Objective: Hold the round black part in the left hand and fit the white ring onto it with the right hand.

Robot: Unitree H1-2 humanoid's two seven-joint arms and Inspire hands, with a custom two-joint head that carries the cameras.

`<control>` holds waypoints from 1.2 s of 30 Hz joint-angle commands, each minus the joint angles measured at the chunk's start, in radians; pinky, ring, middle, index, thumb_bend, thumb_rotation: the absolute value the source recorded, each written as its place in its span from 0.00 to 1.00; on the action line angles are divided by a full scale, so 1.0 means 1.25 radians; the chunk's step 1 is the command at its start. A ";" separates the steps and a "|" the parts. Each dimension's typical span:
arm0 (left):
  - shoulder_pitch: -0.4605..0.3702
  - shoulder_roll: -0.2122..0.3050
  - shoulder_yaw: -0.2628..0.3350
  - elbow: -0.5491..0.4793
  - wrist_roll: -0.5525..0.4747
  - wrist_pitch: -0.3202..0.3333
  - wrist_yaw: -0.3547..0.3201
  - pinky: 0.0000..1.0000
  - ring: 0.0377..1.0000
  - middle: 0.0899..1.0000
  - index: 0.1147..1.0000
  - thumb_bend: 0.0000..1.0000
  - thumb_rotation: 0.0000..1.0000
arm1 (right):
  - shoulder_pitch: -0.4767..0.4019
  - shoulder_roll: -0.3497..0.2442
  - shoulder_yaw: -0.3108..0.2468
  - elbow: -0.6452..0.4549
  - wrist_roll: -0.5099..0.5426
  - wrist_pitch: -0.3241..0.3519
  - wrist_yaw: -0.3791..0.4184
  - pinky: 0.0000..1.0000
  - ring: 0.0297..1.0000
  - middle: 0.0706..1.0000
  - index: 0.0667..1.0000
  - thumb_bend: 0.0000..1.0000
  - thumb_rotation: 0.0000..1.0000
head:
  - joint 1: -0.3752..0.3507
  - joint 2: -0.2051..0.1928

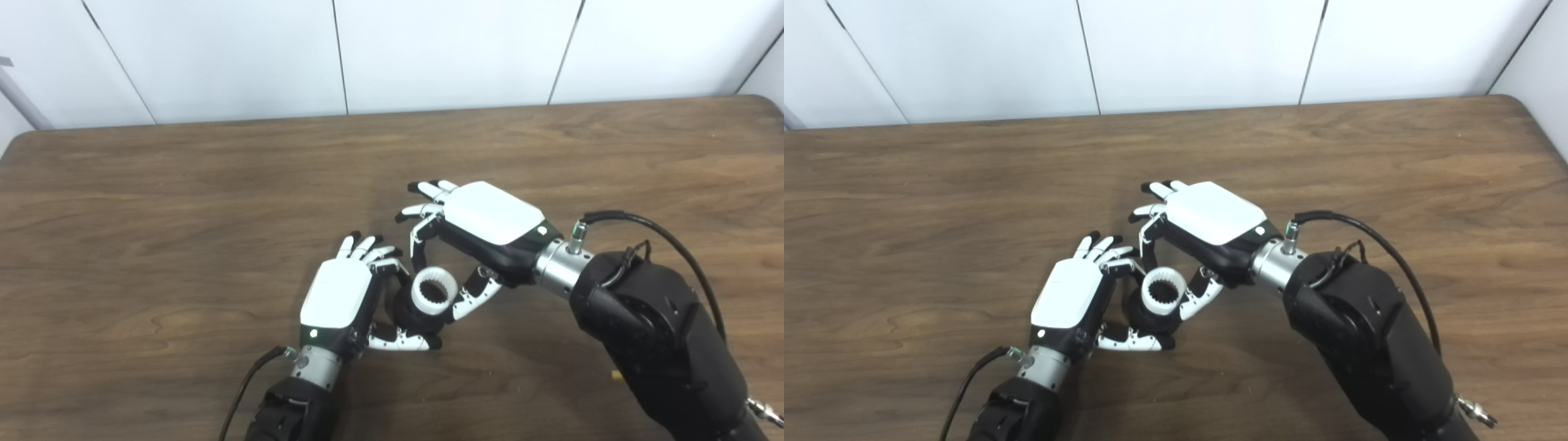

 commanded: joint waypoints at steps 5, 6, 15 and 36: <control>-0.005 -0.002 -0.002 -0.012 0.003 -0.001 -0.002 1.00 0.91 0.79 0.42 0.52 0.05 | -0.029 0.016 -0.006 0.002 -0.006 -0.024 -0.017 1.00 1.00 0.86 0.45 0.52 0.14 | 0.000 0.000; -0.006 -0.002 -0.002 -0.011 0.003 -0.001 -0.002 1.00 0.91 0.79 0.42 0.52 0.05 | -0.028 0.017 -0.006 0.004 -0.006 -0.026 -0.019 1.00 1.00 0.86 0.45 0.52 0.14 | 0.000 0.000; -0.007 -0.005 -0.003 -0.010 0.005 0.001 -0.001 1.00 0.91 0.79 0.42 0.52 0.05 | -0.017 0.014 -0.010 0.024 -0.004 -0.036 -0.031 1.00 1.00 0.85 0.45 0.52 0.14 | 0.004 0.001; -0.012 -0.011 -0.007 -0.003 0.010 0.006 0.003 1.00 0.92 0.79 0.42 0.52 0.05 | -0.008 0.021 -0.007 0.046 -0.009 -0.049 -0.038 1.00 1.00 0.85 0.45 0.52 0.14 | 0.011 -0.002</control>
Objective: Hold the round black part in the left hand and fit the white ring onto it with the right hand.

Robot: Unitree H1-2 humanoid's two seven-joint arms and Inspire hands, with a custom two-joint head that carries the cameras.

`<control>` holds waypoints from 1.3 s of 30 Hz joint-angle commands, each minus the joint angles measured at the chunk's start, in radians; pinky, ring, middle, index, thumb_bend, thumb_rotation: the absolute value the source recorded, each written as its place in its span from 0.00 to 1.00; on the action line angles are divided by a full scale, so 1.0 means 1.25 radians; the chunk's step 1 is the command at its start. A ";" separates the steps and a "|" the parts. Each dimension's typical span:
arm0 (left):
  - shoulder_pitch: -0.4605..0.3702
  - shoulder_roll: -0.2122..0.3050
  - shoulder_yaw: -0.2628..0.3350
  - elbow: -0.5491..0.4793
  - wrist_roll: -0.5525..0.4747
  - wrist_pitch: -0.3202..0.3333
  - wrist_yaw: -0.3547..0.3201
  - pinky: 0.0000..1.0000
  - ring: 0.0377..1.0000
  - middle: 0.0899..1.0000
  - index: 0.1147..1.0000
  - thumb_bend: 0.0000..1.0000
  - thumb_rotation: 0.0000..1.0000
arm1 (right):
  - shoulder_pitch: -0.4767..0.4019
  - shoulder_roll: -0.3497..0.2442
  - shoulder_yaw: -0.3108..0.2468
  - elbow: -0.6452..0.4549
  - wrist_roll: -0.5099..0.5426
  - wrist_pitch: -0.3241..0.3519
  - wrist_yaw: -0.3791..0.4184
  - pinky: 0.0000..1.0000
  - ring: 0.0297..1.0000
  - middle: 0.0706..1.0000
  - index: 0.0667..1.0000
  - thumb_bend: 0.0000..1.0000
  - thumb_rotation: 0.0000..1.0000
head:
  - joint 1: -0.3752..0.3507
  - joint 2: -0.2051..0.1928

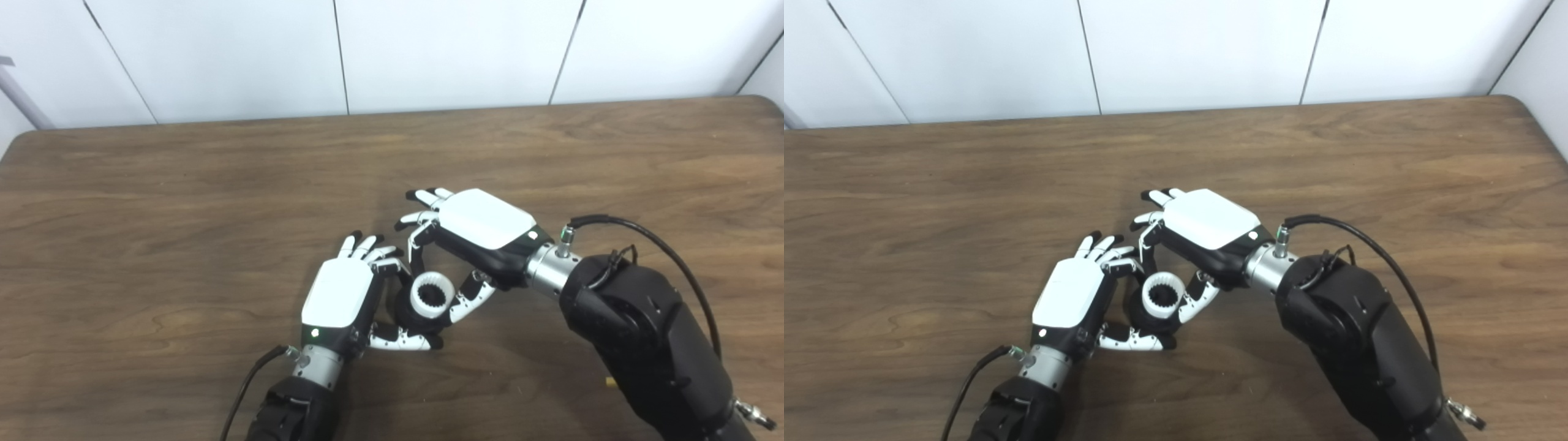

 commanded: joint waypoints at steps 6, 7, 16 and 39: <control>-0.012 -0.011 -0.005 -0.002 0.012 0.006 0.000 1.00 0.92 0.79 0.42 0.52 0.05 | -0.022 0.007 -0.009 0.001 0.004 -0.014 -0.022 1.00 1.00 0.85 0.45 0.52 0.14 | 0.004 0.000; -0.012 -0.011 -0.005 -0.001 0.012 0.006 0.000 1.00 0.92 0.79 0.42 0.52 0.05 | -0.023 0.007 -0.010 0.002 0.004 -0.010 -0.019 1.00 1.00 0.85 0.45 0.52 0.14 | 0.004 0.000; -0.013 -0.010 -0.007 -0.002 0.014 0.006 -0.004 1.00 0.92 0.79 0.42 0.52 0.05 | -0.020 0.006 -0.016 0.015 0.004 -0.014 -0.029 1.00 1.00 0.85 0.45 0.52 0.14 | 0.007 0.001; -0.013 -0.014 -0.010 -0.002 0.017 0.008 -0.005 1.00 0.92 0.79 0.42 0.52 0.05 | -0.018 0.005 -0.008 0.023 0.004 -0.014 -0.038 1.00 1.00 0.85 0.45 0.52 0.14 | 0.007 0.004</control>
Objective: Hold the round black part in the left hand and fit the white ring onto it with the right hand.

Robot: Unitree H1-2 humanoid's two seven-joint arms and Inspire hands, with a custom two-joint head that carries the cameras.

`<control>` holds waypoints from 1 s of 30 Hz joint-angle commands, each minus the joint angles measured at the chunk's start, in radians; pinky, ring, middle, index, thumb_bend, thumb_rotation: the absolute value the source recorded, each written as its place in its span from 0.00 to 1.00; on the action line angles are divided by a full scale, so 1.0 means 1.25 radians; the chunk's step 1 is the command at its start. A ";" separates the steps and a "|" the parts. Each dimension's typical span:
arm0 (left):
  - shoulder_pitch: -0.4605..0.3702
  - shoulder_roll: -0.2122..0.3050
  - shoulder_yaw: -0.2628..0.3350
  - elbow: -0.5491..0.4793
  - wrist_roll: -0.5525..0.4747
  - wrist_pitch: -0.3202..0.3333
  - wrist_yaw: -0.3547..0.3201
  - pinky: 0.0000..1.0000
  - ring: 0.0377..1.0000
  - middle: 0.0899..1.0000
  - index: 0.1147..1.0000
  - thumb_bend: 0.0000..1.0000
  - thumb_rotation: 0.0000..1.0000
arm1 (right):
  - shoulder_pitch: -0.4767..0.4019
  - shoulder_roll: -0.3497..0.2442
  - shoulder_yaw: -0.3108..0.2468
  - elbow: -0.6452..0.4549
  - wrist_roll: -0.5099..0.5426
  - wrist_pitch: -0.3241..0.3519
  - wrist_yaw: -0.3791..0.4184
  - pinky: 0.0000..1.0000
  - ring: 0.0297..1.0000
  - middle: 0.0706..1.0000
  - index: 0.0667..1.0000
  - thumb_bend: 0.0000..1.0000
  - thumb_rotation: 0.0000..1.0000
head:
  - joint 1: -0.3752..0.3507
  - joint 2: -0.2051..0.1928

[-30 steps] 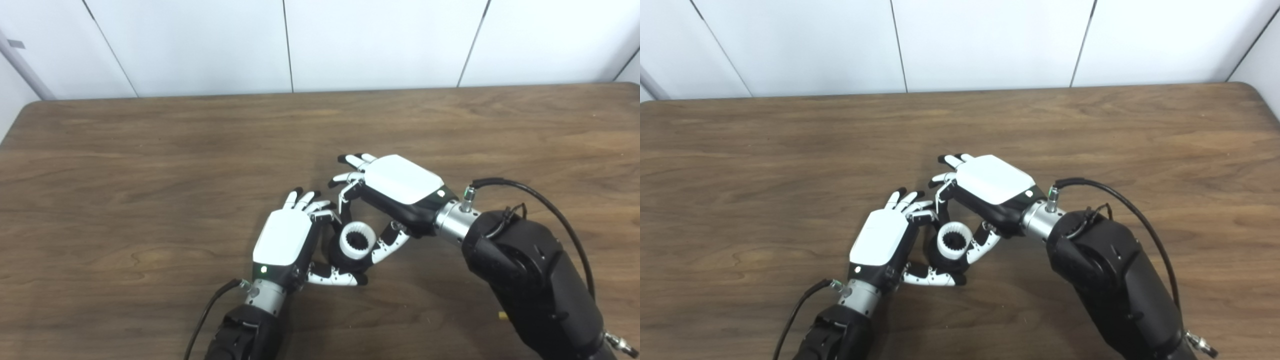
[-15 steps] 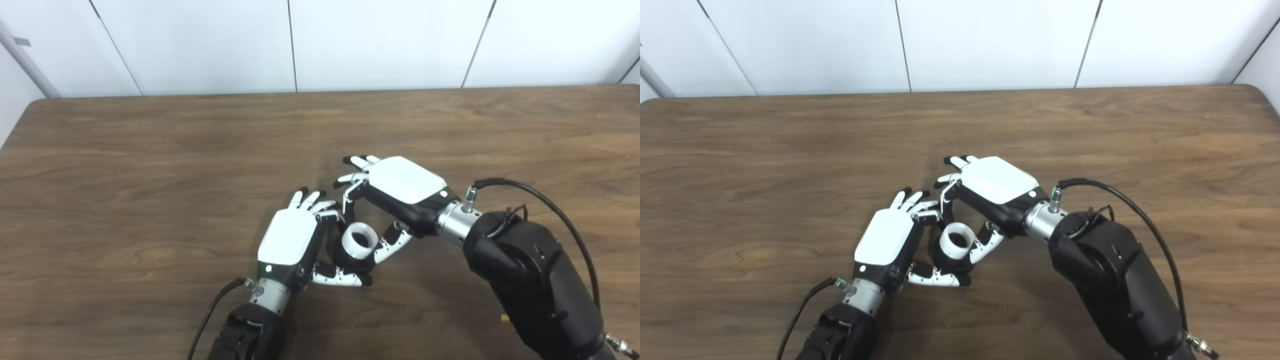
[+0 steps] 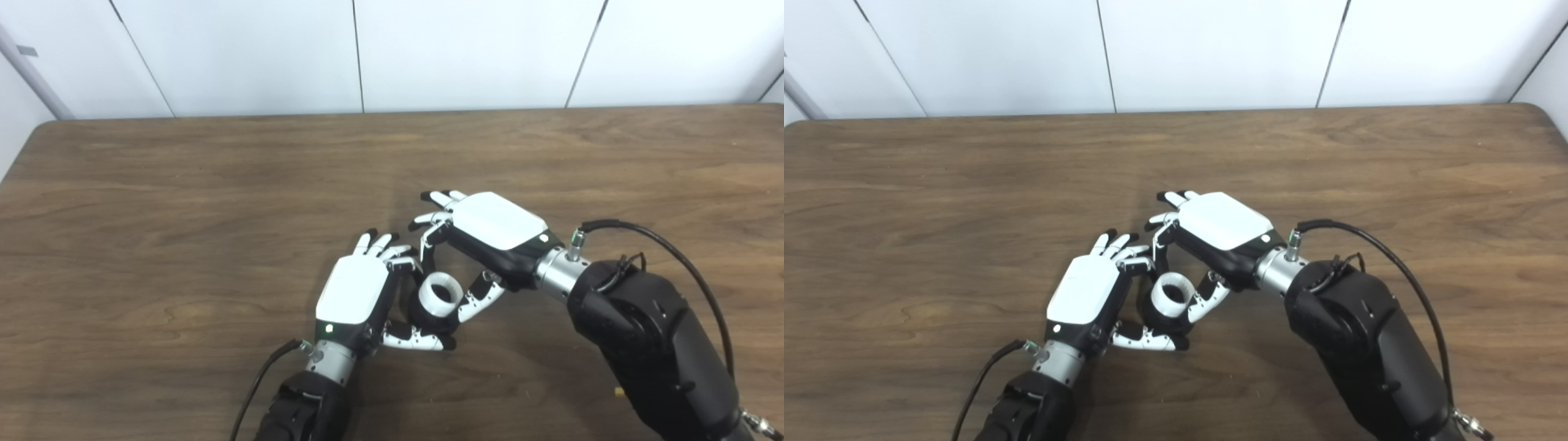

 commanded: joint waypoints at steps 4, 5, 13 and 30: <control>-0.011 -0.005 -0.005 -0.003 0.014 0.004 -0.001 1.00 0.92 0.79 0.42 0.52 0.05 | -0.022 0.001 -0.007 -0.014 0.002 -0.009 -0.016 1.00 1.00 0.85 0.45 0.52 0.14 | 0.004 0.002; -0.010 -0.005 -0.005 -0.004 0.015 0.004 -0.001 1.00 0.92 0.79 0.42 0.52 0.05 | -0.022 0.001 -0.007 -0.015 0.000 -0.008 -0.015 1.00 1.00 0.85 0.45 0.52 0.14 | 0.005 0.002; -0.010 -0.003 -0.004 -0.007 0.011 0.003 -0.003 1.00 0.92 0.79 0.42 0.52 0.05 | -0.022 0.003 -0.003 -0.015 -0.006 -0.008 -0.012 1.00 1.00 0.84 0.45 0.52 0.14 | 0.003 0.007; -0.015 -0.004 -0.005 -0.005 0.018 0.009 -0.010 1.00 0.92 0.79 0.42 0.52 0.05 | -0.026 -0.003 -0.005 -0.009 -0.002 -0.011 -0.013 1.00 1.00 0.85 0.45 0.52 0.14 | 0.002 0.010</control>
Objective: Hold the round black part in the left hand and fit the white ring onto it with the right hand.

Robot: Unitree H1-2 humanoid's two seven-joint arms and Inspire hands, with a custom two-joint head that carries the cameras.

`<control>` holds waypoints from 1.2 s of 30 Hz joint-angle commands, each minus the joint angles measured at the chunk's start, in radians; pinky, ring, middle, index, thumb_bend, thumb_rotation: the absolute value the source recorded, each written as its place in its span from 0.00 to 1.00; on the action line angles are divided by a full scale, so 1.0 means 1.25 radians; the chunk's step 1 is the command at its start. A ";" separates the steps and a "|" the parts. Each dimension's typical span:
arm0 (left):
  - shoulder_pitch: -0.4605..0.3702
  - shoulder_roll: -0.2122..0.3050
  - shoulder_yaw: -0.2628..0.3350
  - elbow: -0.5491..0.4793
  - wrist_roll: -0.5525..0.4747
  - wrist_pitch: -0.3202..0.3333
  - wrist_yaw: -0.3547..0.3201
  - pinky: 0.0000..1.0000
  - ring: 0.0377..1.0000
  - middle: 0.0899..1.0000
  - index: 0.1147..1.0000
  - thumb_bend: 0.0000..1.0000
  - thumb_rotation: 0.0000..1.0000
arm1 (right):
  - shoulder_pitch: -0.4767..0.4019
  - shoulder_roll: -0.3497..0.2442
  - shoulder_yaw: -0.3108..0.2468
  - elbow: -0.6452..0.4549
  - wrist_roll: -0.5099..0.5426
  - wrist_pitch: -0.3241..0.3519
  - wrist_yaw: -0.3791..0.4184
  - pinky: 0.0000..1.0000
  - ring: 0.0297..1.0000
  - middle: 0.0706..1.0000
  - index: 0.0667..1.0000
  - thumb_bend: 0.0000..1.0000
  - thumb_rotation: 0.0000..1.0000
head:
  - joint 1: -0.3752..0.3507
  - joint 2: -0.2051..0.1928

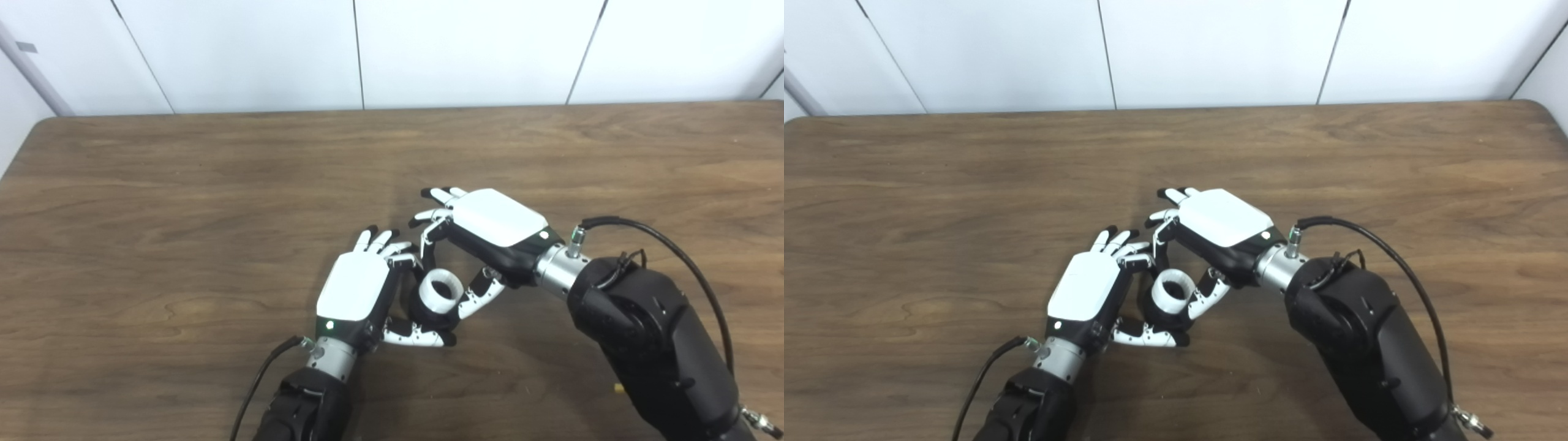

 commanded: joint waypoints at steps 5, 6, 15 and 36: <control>-0.016 -0.003 -0.003 0.000 0.006 0.001 -0.001 1.00 0.92 0.79 0.42 0.52 0.05 | -0.026 -0.002 -0.003 -0.013 -0.005 -0.006 -0.004 1.00 1.00 0.85 0.45 0.52 0.14 | -0.002 0.001; -0.016 -0.003 -0.003 0.000 0.006 0.002 -0.001 1.00 0.92 0.79 0.42 0.52 0.05 | -0.026 -0.001 -0.003 -0.014 -0.005 -0.007 -0.004 1.00 1.00 0.85 0.45 0.52 0.14 | -0.002 0.001; -0.018 -0.003 -0.004 0.000 0.010 0.003 -0.001 1.00 0.92 0.79 0.42 0.52 0.05 | -0.024 0.003 0.000 -0.023 -0.003 -0.006 -0.001 1.00 1.00 0.84 0.45 0.52 0.14 | -0.002 0.003; -0.023 -0.006 -0.003 0.004 0.010 0.007 0.000 1.00 0.92 0.79 0.42 0.52 0.05 | -0.023 -0.002 0.018 -0.023 -0.012 -0.018 0.008 1.00 1.00 0.84 0.45 0.52 0.14 | -0.006 0.007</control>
